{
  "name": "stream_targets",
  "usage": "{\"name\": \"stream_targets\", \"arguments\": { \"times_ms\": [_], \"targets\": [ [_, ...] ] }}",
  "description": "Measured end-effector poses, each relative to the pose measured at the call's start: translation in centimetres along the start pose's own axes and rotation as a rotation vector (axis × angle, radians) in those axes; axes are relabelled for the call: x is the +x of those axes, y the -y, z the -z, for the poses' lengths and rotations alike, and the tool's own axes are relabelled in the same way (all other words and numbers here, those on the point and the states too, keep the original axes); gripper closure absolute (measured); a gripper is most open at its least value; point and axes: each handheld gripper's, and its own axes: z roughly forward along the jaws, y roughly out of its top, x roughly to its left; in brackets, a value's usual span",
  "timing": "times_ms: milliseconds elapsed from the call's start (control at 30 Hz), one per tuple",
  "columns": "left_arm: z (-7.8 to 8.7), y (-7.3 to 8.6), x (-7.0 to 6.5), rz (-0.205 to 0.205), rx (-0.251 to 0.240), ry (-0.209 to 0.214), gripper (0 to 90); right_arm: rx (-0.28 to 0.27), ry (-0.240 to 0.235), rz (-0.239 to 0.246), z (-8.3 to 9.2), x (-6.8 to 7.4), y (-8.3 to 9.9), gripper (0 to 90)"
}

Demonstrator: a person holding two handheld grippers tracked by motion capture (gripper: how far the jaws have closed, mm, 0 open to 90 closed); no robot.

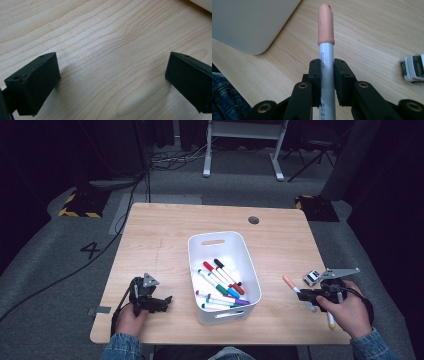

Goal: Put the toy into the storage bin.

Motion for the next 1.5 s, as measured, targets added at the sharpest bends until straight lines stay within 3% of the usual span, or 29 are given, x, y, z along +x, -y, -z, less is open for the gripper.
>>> {"name": "stream_targets", "arguments": {
  "times_ms": [667,1033,1500],
  "targets": [
    [0.0,0.0,0.0,0.000,-0.001,0.003,0.0,-0.040,-0.072,0.118,2.2,3.6,-6.2,77.2],
    [0.0,0.0,0.1,-0.001,0.002,0.005,0.0,-0.057,-0.113,0.172,2.1,5.8,-9.0,77.2],
    [0.0,0.0,0.0,0.000,-0.002,0.002,0.0,-0.067,-0.172,0.230,0.8,8.8,-12.0,77.2]
  ]
}}
